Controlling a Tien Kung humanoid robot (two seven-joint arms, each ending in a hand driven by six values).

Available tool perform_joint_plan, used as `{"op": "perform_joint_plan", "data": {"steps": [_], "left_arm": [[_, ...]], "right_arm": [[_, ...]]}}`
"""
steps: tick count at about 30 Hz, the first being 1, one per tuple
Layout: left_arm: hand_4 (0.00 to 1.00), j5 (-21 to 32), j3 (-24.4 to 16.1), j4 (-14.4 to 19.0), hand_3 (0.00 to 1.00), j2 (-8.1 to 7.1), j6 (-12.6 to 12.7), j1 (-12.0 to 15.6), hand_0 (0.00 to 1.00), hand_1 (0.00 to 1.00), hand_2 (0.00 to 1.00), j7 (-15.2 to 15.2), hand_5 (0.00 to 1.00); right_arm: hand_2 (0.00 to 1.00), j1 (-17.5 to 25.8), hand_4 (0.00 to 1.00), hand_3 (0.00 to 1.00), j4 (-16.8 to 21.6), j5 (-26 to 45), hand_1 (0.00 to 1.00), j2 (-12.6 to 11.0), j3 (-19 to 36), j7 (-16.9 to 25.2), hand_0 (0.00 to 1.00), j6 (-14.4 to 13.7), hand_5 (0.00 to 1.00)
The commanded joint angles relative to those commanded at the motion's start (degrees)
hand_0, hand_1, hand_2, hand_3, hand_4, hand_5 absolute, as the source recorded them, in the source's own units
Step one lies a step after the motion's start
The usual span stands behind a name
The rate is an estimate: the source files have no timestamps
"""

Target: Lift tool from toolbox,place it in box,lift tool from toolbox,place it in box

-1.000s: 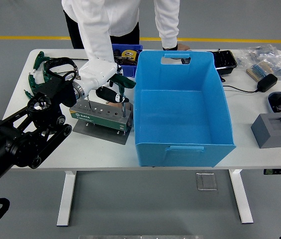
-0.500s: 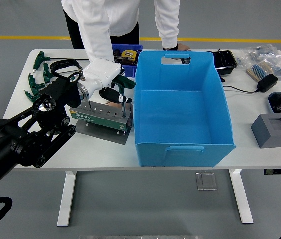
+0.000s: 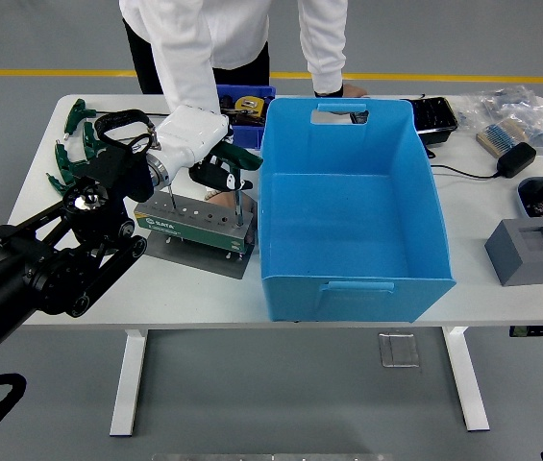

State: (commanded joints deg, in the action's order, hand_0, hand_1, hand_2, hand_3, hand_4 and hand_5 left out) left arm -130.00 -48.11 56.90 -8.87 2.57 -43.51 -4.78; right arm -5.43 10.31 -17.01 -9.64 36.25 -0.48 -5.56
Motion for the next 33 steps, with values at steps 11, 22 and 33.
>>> {"op": "perform_joint_plan", "data": {"steps": [11, 22, 33], "left_arm": [[0.998, 0.0, 1.1, -1.5, 0.146, 0.85, 2.9, 0.1, 0.22, 0.096, 0.124, -1.1, 0.662], [0.998, 0.0, 1.6, -2.1, 0.061, 1.08, 5.4, 0.0, 0.19, 0.03, 0.064, -0.7, 0.676], [0.994, 2.2, 2.4, -2.3, 0.02, 1.13, 7.1, -0.1, 0.142, 0.002, 0.018, -0.8, 0.735]], "right_arm": [[0.763, -0.2, 0.998, 0.793, 0.0, -0.1, 0.646, -0.1, 0.0, 0.1, 0.639, 0.0, 0.969], [0.763, -0.3, 0.998, 0.793, 0.0, -0.3, 0.645, -0.1, 0.0, 0.1, 0.639, -0.1, 0.971], [0.762, -0.4, 0.998, 0.793, 0.0, -0.3, 0.645, -0.1, 0.1, 0.2, 0.639, -0.1, 0.971]]}}
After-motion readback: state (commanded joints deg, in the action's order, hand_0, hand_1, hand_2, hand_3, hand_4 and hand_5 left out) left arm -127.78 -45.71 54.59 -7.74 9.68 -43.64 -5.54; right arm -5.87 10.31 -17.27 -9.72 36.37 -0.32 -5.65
